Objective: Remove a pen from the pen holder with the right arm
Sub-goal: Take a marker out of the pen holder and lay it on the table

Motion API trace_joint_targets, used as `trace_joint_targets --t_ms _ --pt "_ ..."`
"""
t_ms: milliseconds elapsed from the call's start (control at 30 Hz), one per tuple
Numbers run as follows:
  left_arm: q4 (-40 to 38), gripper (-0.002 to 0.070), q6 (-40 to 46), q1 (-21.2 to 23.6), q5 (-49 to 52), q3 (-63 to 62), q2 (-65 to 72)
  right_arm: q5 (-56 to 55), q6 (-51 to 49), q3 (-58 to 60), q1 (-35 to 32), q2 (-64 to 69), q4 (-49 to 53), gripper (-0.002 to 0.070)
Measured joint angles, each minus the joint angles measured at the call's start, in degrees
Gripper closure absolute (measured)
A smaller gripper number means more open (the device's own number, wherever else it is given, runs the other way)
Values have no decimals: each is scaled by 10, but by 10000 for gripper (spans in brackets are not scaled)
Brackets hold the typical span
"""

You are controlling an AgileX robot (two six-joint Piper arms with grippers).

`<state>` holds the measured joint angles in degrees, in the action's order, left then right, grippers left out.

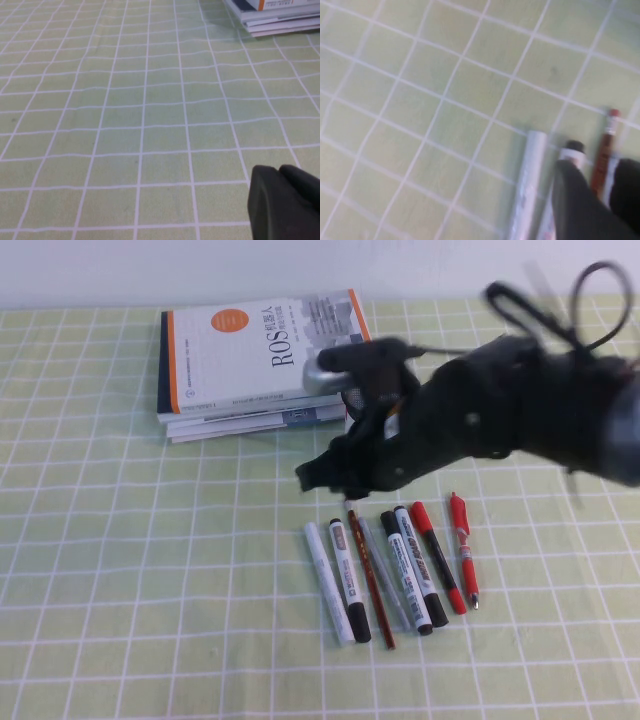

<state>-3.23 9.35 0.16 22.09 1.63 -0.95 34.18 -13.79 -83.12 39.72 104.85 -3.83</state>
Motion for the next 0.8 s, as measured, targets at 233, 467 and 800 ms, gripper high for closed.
trace_joint_targets --t_ms 233,467,800 --pt "0 681 0 0 0 0 0 14 0 129 0 -206 45 676" --pt "0 681 0 0 0 0 0 25 0 258 0 -393 58 687" --pt "0 681 0 0 0 0 0 204 0 333 0 -519 8 688"
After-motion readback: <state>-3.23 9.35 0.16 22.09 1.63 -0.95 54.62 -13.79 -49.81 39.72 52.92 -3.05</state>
